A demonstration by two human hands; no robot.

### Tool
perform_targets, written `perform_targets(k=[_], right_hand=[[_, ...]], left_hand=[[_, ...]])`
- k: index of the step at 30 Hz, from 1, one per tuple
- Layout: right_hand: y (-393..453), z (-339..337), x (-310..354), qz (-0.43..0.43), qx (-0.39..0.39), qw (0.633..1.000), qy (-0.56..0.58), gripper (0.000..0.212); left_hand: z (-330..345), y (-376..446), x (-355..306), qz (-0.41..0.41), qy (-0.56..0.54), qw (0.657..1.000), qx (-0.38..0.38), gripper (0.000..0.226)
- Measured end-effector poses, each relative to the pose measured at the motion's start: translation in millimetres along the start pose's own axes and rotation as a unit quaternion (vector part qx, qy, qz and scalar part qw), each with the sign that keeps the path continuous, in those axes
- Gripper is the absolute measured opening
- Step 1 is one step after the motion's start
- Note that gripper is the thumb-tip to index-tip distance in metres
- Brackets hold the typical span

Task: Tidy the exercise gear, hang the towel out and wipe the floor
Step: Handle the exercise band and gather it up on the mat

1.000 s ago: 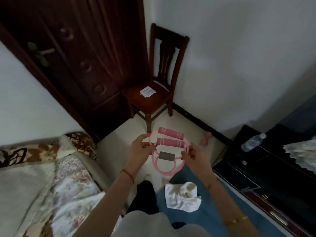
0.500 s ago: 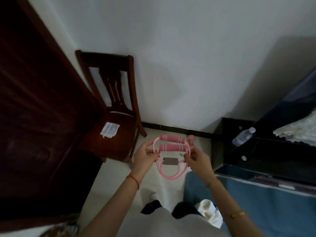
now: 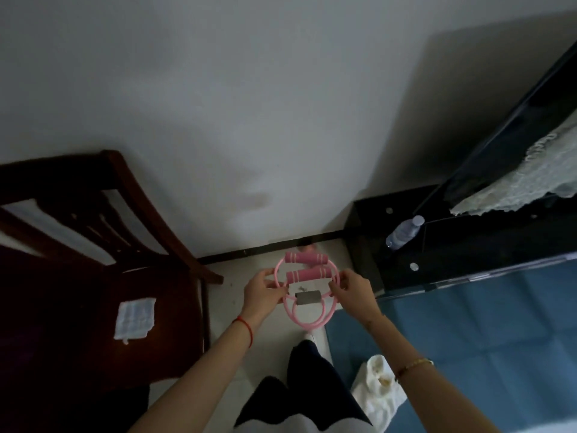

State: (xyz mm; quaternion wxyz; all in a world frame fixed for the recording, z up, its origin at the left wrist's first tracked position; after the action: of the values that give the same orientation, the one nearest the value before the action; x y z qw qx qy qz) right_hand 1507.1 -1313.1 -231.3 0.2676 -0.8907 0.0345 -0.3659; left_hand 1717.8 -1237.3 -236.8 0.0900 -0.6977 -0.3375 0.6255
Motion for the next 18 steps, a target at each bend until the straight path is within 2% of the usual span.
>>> perform_targets(k=[4, 9, 18], right_hand=[[67.3, 8.0, -23.2, 0.042, -0.013, 0.999, -0.012, 0.016], [160.2, 42.9, -79.3, 0.087, -0.012, 0.996, -0.025, 0.018], [337.2, 177.9, -248.3, 0.134, 0.003, 0.99, -0.048, 0.016]], left_hand=[[30.6, 73.6, 18.6, -0.023, 0.018, 0.999, 0.026, 0.04], [73.4, 176.9, 79.4, -0.058, 0.031, 0.997, 0.034, 0.036], [152.0, 371.2, 273.6, -0.074, 0.093, 0.991, 0.063, 0.027]])
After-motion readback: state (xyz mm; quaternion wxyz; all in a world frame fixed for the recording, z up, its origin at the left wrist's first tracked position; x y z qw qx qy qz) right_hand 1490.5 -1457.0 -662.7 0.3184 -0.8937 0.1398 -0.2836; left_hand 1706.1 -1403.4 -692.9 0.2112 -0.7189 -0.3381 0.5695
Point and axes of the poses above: each hand's wrist, its own y-axis towards the middle knuckle, its own z-axis out of the palm, x = y × z, the point moved 9 cm from there along y, towards the middle knuckle, and after that the axes turned 5 degrees about z, right-handed, at the moved point
